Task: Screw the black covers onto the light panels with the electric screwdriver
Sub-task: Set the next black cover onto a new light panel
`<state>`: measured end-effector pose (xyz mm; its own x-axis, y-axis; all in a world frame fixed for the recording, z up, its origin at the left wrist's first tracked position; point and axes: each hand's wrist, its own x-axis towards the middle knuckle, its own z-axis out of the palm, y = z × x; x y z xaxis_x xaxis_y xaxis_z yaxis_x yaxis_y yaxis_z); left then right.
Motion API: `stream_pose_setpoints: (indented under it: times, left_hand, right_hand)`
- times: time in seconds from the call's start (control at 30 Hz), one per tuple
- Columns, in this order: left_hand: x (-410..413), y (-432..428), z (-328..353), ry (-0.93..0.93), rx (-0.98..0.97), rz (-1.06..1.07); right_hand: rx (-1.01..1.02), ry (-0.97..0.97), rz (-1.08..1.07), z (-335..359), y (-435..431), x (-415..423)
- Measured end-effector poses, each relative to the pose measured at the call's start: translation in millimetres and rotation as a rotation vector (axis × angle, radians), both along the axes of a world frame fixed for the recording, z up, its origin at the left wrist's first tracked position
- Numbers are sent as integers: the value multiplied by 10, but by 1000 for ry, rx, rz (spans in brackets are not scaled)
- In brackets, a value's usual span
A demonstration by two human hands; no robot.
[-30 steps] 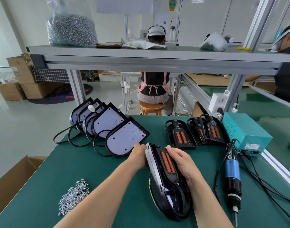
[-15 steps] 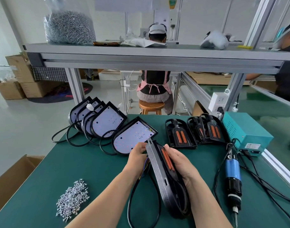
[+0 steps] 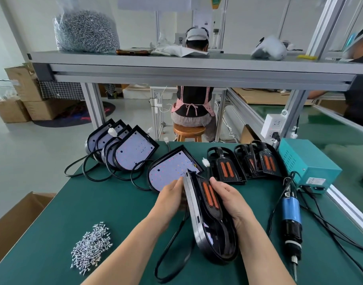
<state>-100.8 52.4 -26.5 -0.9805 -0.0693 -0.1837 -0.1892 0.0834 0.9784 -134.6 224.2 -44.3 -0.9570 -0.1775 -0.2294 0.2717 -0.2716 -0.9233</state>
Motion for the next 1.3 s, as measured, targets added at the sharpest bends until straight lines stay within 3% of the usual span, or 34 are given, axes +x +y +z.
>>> stream_pose_setpoints:
  times: [0.07, 0.17, 0.3, 0.4, 0.5, 0.6, 0.77, 0.93, 1.03, 1.2, 1.3]
  left_hand:
    - [167, -61, -8, -105, 109, -55]
    - [381, -105, -64, -165, 263, -138]
    - [519, -38, -136, -65, 11, -150]
    - [546, -20, -174, 44, -352, -23]
    - [566, -98, -228, 70, -407, 22]
    - [618, -194, -255, 96, -417, -14]
    - [793, -165, -328, 240, -547, 11]
    - [1003, -152, -280, 308, -441, 47]
    - [1247, -270, -326, 449, -629, 18]
    - [1537, -377, -487, 467, -916, -339]
    - [1434, -425, -476, 495, -868, -212]
  right_hand:
    - [75, 25, -35, -2, 36, -17]
    - [373, 127, -90, -38, 75, -52]
    - [566, 245, -86, -108, 77, -17]
    - [668, 271, -121, -134, 112, 5]
    - [770, 277, -158, -97, 83, 34]
    - [754, 258, -169, -90, 19, 79]
    - [526, 180, -270, -118, -3, 217]
    - [376, 185, -232, -50, 26, 284]
    - [421, 198, -158, -62, 90, 294]
    - [391, 188, -97, -49, 187, 275]
    - [410, 196, -81, -39, 208, 298]
